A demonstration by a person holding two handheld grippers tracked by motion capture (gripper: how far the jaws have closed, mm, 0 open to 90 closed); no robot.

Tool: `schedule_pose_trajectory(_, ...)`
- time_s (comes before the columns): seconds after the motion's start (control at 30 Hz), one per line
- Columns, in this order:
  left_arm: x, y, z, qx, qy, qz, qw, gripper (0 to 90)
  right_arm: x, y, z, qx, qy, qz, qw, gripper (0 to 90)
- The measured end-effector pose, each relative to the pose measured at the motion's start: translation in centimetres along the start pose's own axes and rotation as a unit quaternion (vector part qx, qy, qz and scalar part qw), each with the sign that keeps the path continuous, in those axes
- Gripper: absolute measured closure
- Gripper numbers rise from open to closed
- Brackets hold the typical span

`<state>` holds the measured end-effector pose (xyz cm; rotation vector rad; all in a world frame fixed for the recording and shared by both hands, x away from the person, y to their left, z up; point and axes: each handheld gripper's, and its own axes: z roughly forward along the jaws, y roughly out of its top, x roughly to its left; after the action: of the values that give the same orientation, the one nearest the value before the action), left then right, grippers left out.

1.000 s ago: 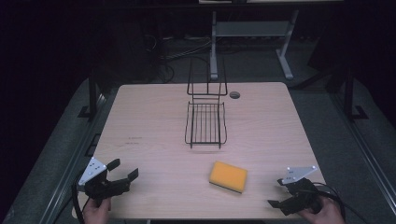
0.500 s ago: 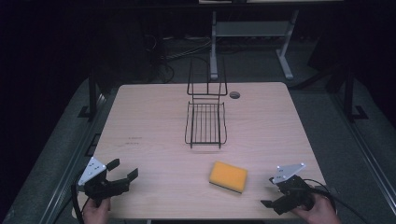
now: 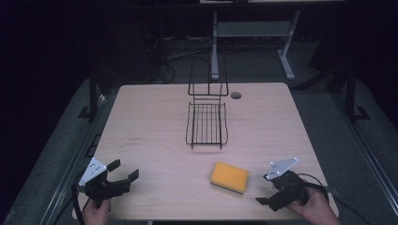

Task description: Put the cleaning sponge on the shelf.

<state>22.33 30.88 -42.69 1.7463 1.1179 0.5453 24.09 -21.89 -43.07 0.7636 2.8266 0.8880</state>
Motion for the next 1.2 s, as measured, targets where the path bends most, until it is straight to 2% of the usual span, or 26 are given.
schedule_pose_trajectory(0.3, 0.1, 0.0, 0.1, 0.003, 0.003, 0.002, 1.0000, 14.1, -0.1, 1.5, 0.3, 0.000, 0.008, -0.017, 0.9998, 16.1)
schedule_pose_trajectory(0.5, 0.1, 0.0, 0.1, 0.005, 0.000, 0.005, 1.0000, 14.0, -0.3, 2.6, 0.5, 0.000, 0.022, -0.022, 0.9995, 16.1)
schedule_pose_trajectory(0.9, -0.1, 0.0, 0.2, 0.005, -0.001, 0.004, 1.0000, 14.0, -0.6, 4.9, 1.0, 0.014, 0.029, -0.048, 0.9984, 16.2)
schedule_pose_trajectory(1.2, -0.1, 0.0, 0.2, 0.003, -0.001, 0.004, 1.0000, 14.0, -0.9, 6.5, 1.7, 0.026, 0.035, -0.058, 0.9974, 16.1)
